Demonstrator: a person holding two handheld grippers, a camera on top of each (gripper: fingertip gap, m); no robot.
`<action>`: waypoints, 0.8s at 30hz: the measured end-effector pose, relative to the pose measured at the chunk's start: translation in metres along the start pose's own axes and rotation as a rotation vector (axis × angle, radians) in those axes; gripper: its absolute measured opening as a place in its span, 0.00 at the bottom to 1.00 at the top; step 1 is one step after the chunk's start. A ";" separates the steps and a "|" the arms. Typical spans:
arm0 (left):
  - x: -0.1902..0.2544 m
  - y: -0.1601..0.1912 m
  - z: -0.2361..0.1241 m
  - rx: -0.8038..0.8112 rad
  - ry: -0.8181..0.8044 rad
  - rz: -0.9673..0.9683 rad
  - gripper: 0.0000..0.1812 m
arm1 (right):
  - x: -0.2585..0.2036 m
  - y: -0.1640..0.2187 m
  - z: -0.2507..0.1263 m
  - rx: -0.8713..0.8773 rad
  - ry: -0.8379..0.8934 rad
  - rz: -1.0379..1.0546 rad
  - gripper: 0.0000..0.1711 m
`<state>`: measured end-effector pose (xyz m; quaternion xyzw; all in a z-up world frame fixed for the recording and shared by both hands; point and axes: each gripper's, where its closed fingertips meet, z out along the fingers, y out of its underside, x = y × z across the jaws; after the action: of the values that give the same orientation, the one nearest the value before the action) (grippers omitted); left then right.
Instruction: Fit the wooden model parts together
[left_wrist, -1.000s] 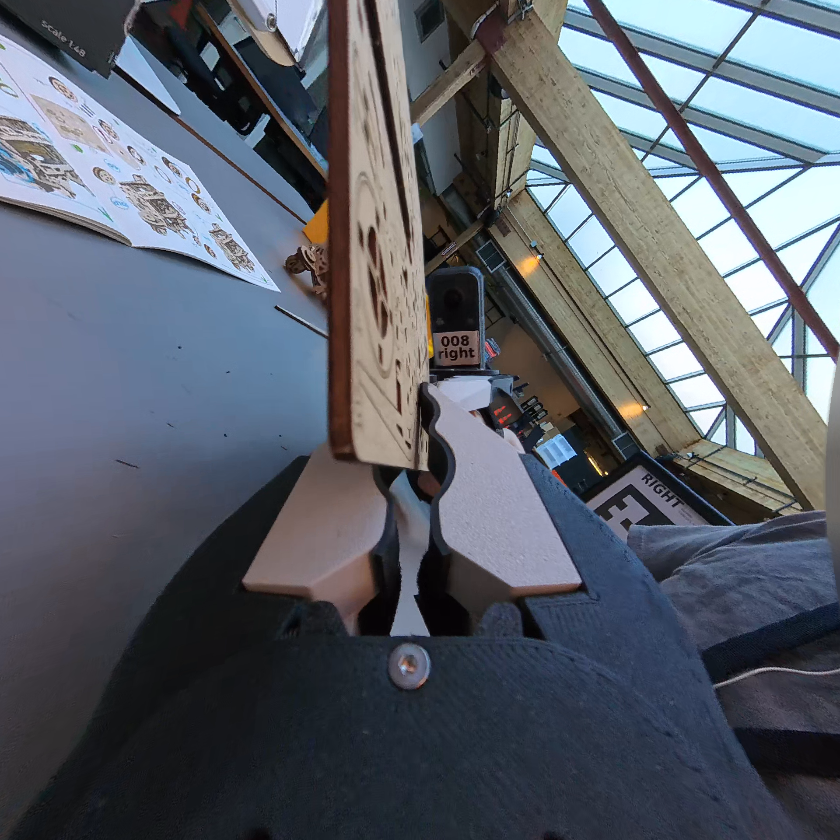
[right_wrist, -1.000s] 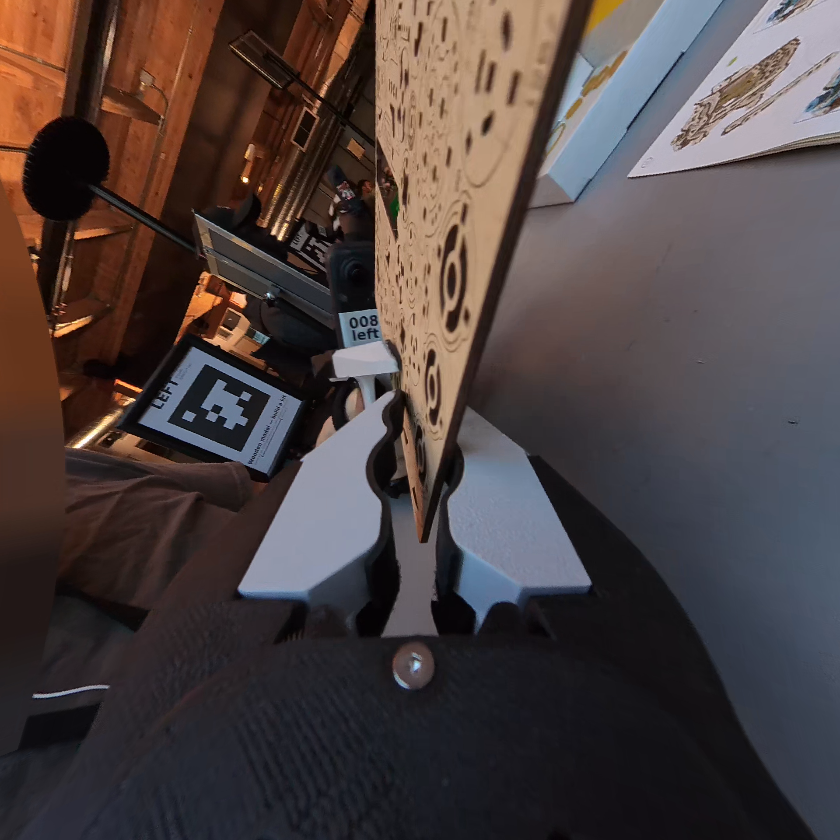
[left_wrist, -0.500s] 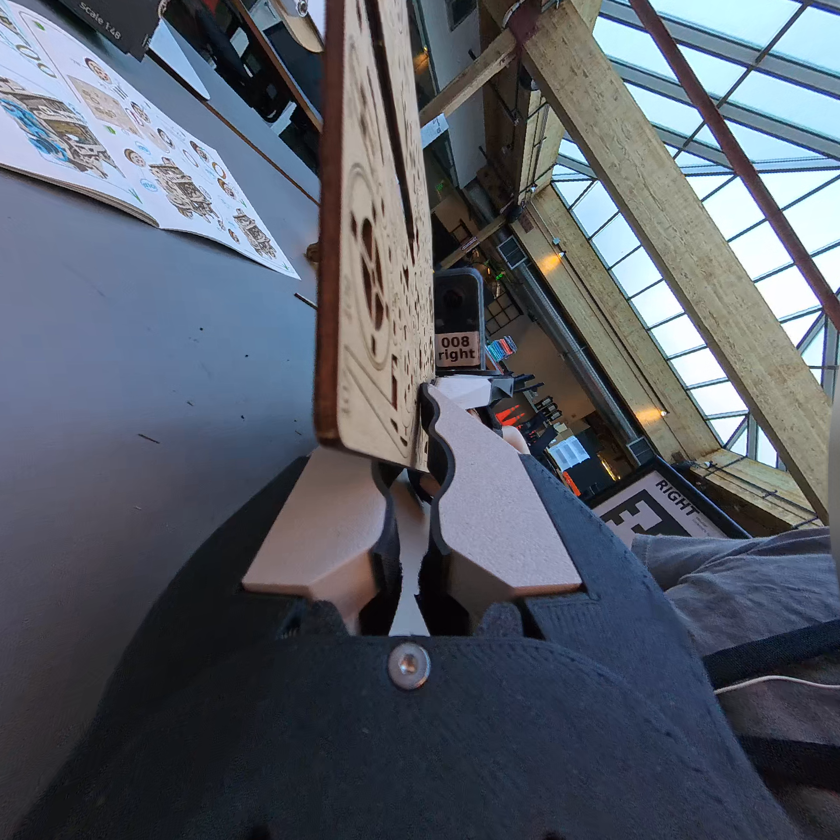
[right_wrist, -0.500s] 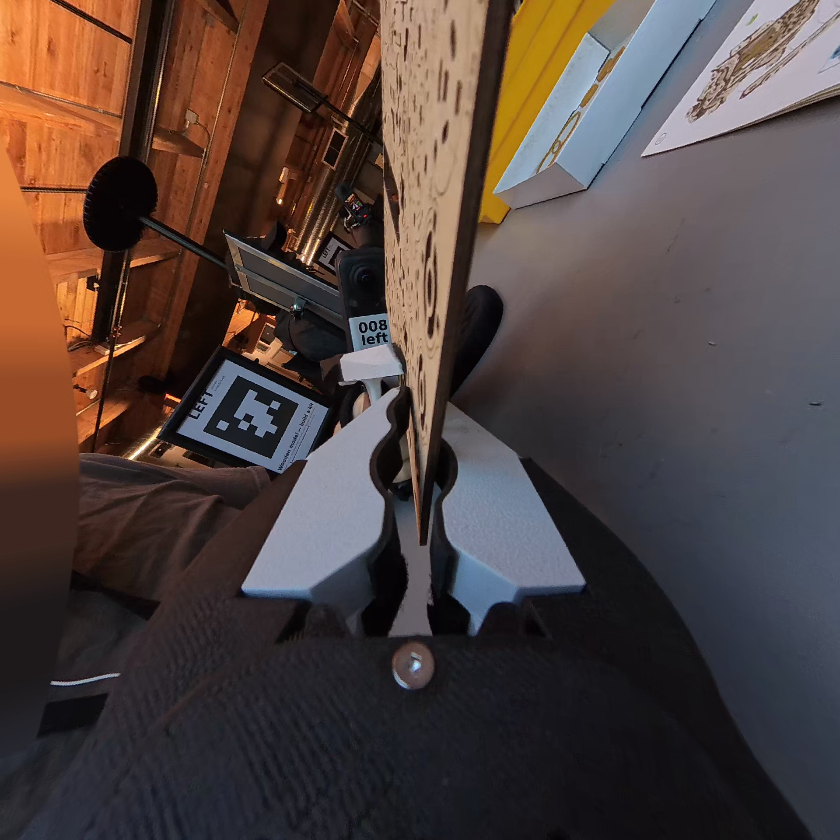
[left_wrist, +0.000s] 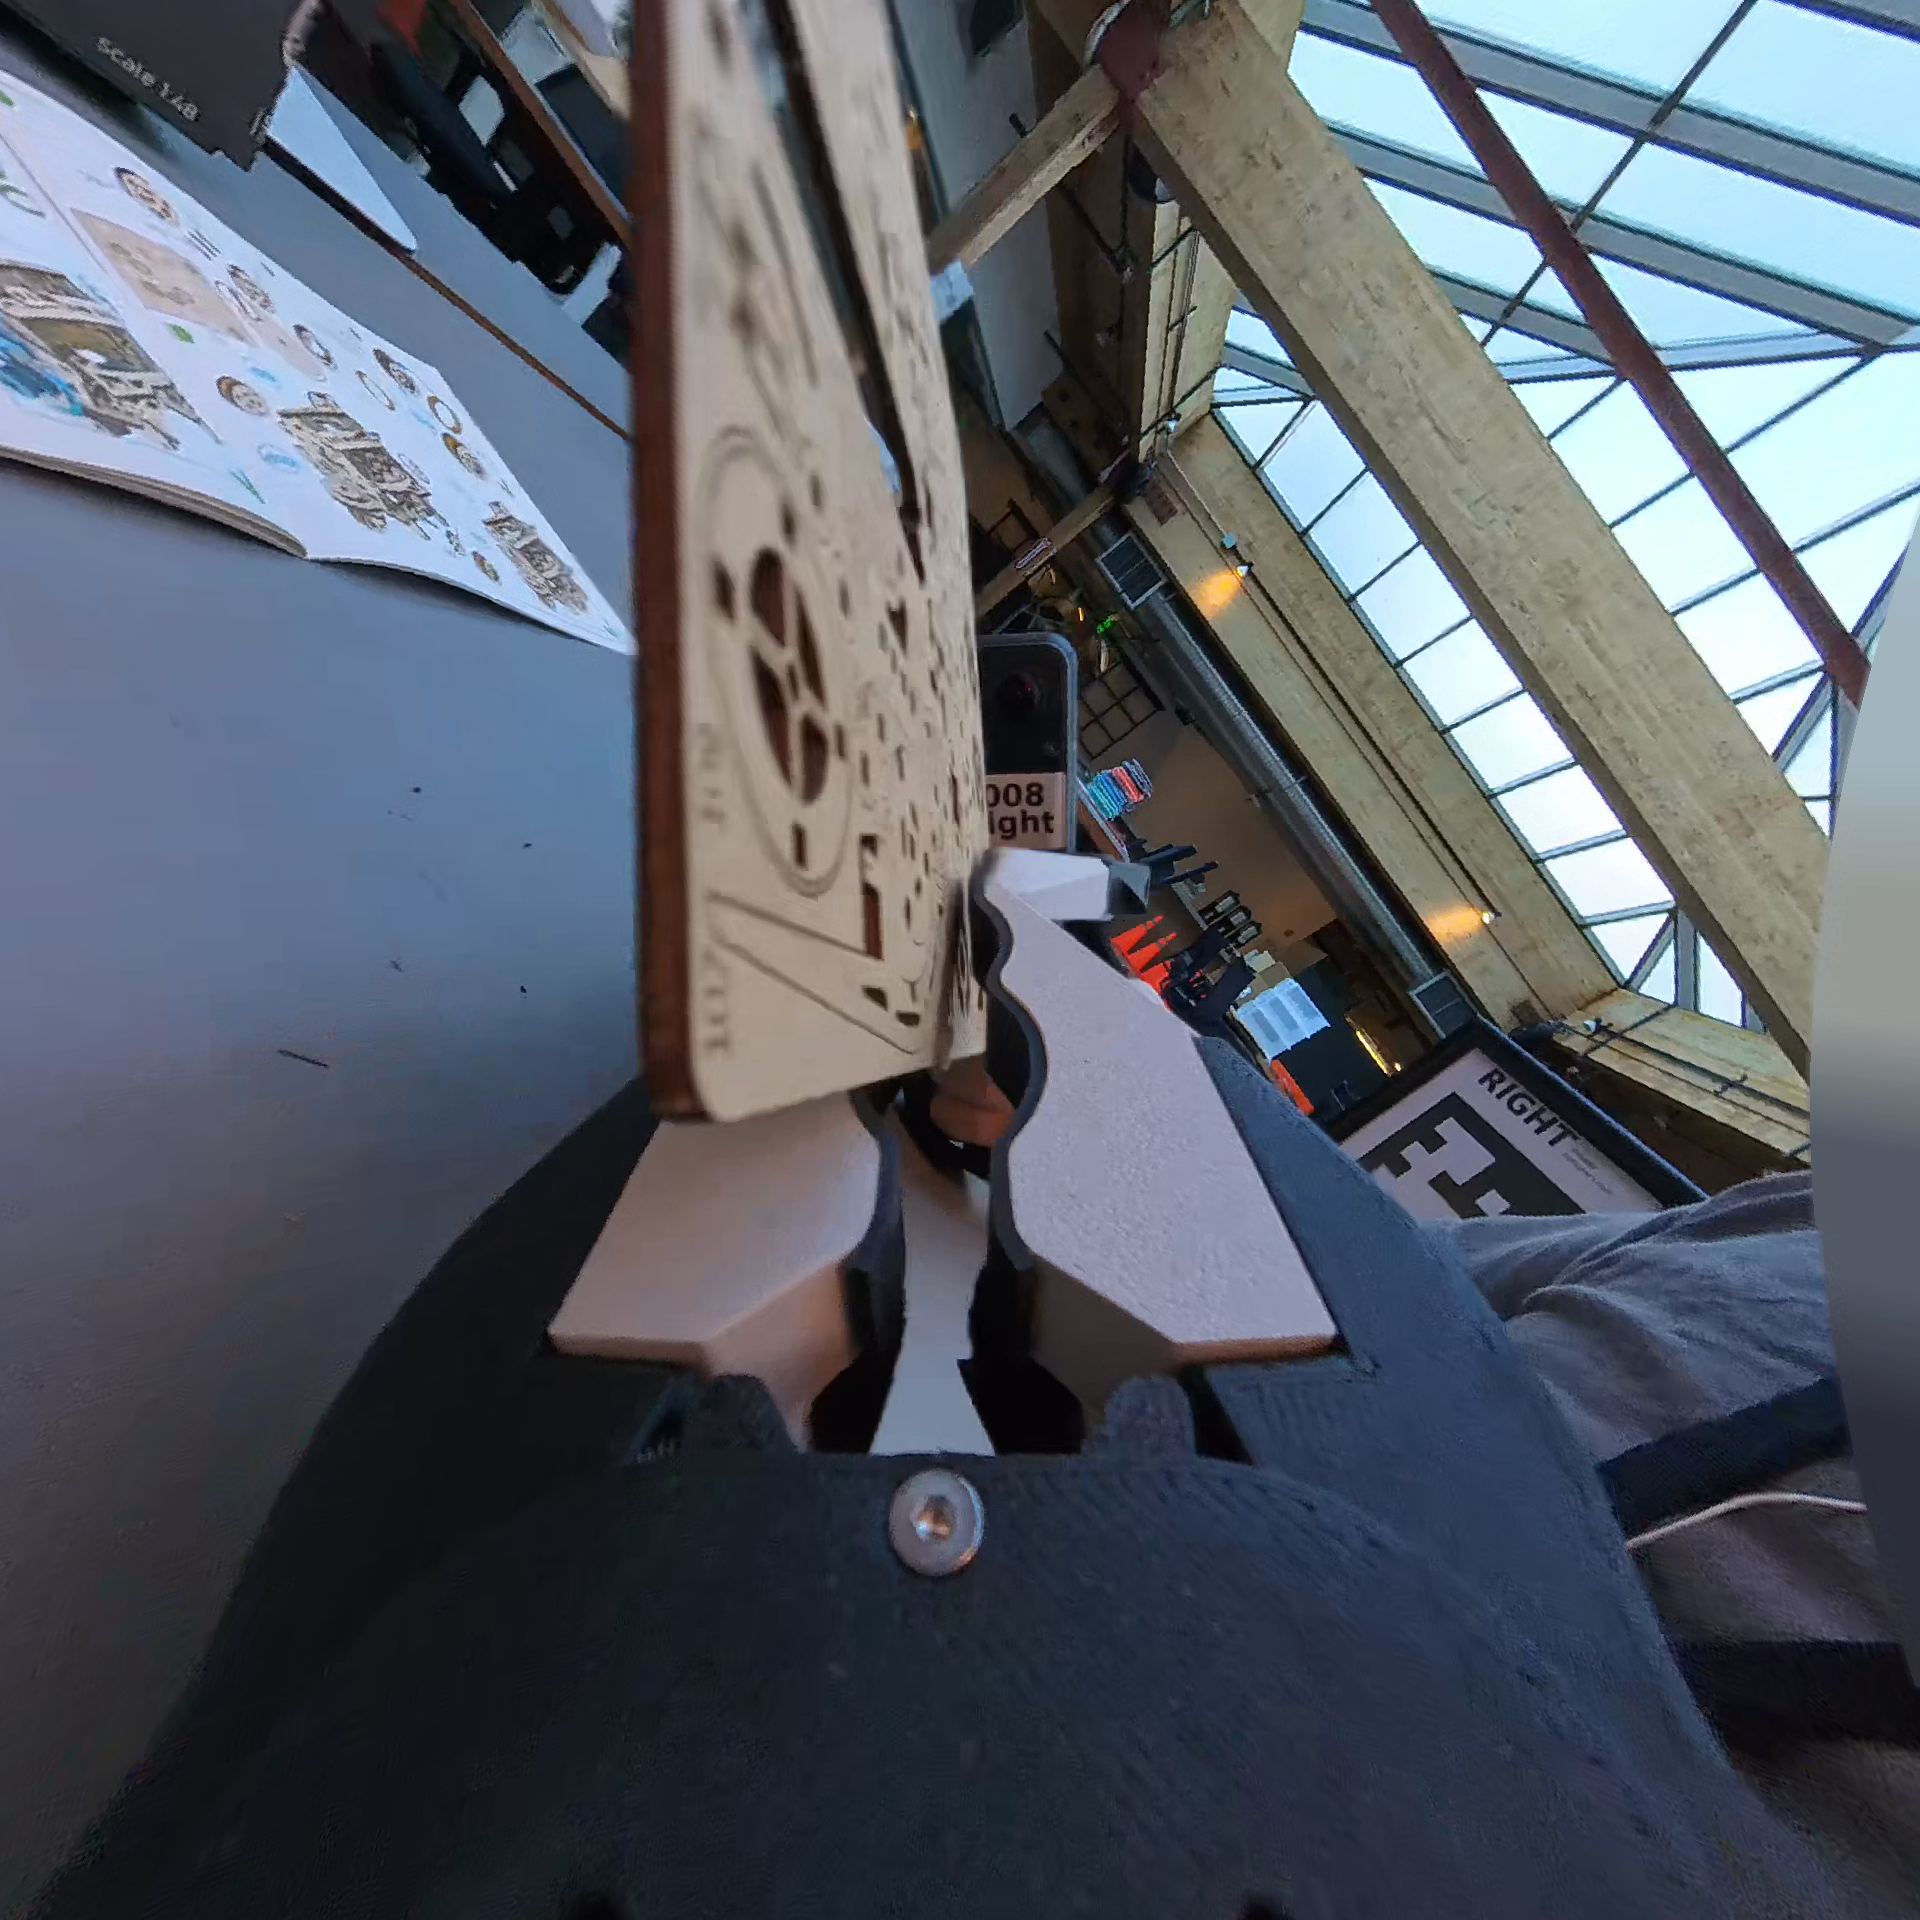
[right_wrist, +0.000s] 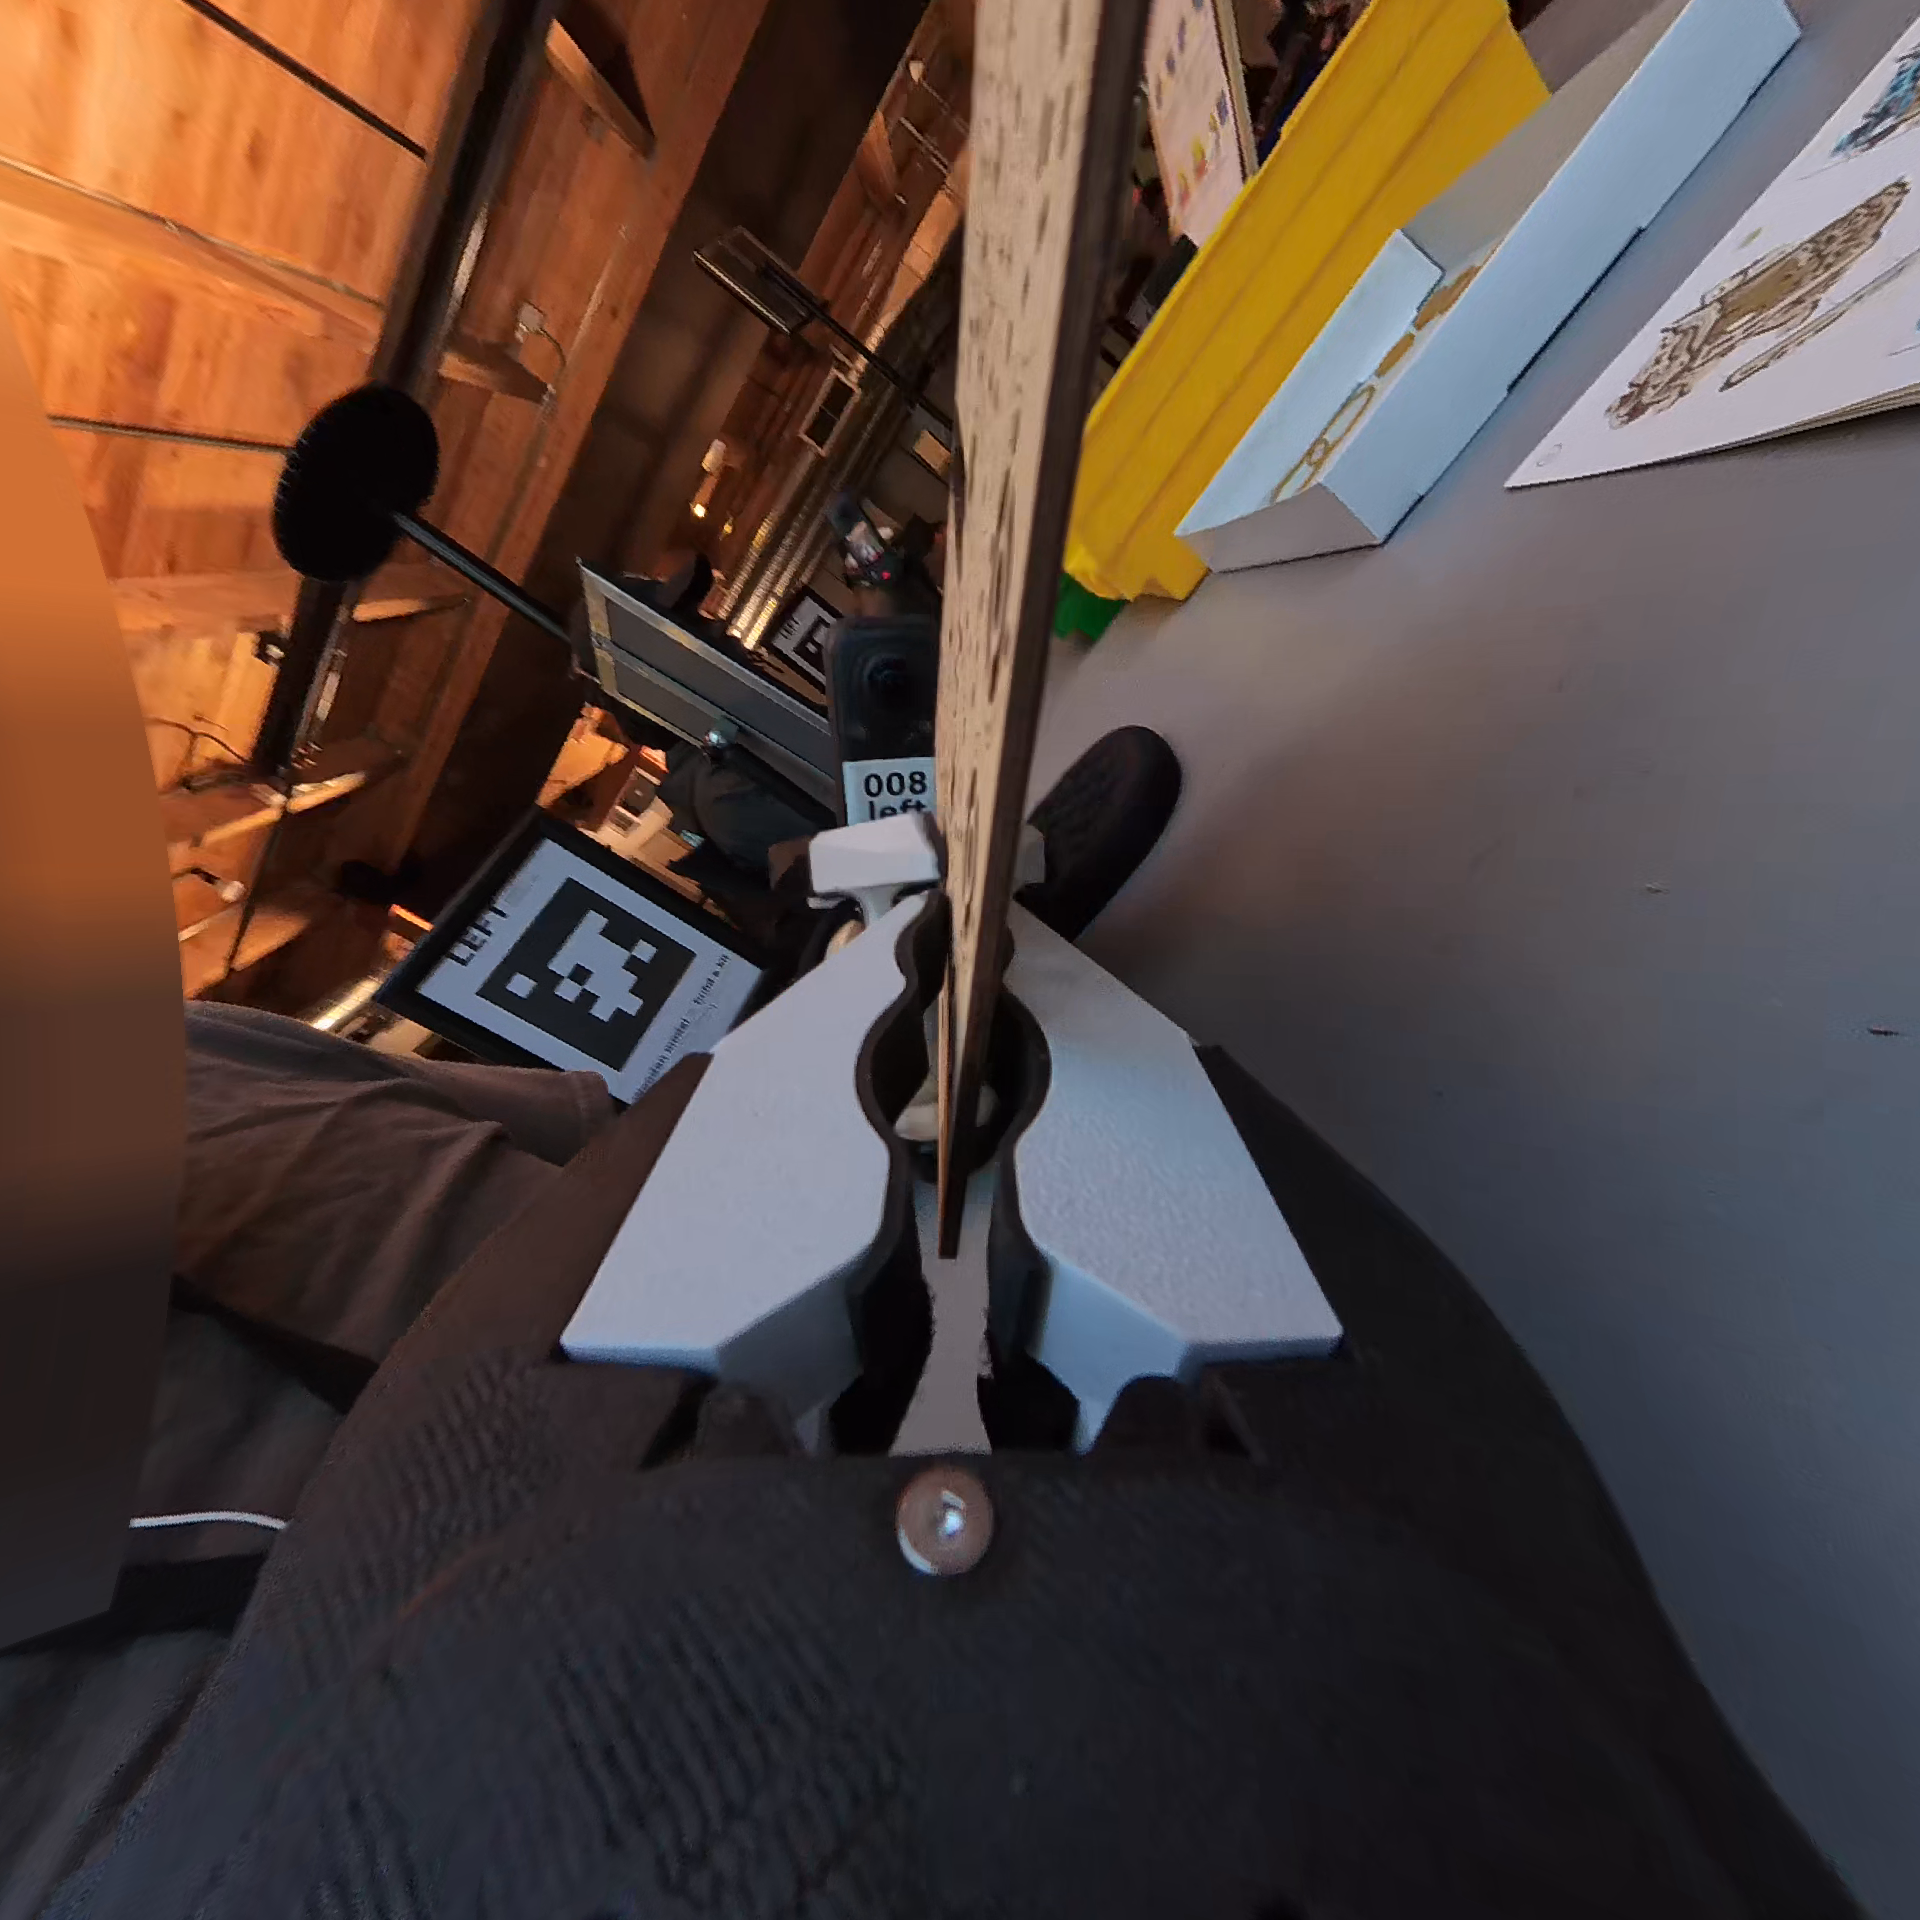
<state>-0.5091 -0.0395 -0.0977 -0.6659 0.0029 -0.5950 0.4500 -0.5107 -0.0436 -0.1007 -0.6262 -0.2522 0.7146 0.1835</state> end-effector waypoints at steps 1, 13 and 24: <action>0.002 0.003 0.001 -0.016 0.006 0.016 0.06 | 0.000 -0.004 -0.002 0.029 -0.017 0.022 0.01; 0.004 0.019 0.007 -0.123 0.028 -0.001 0.00 | -0.001 -0.005 0.000 0.050 -0.023 0.006 0.00; -0.003 0.023 0.003 -0.155 -0.017 -0.028 0.00 | 0.010 0.003 0.002 -0.023 0.045 -0.025 0.02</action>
<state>-0.4951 -0.0500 -0.1141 -0.7038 0.0357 -0.5934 0.3889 -0.5142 -0.0406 -0.1102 -0.6408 -0.2639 0.6952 0.1909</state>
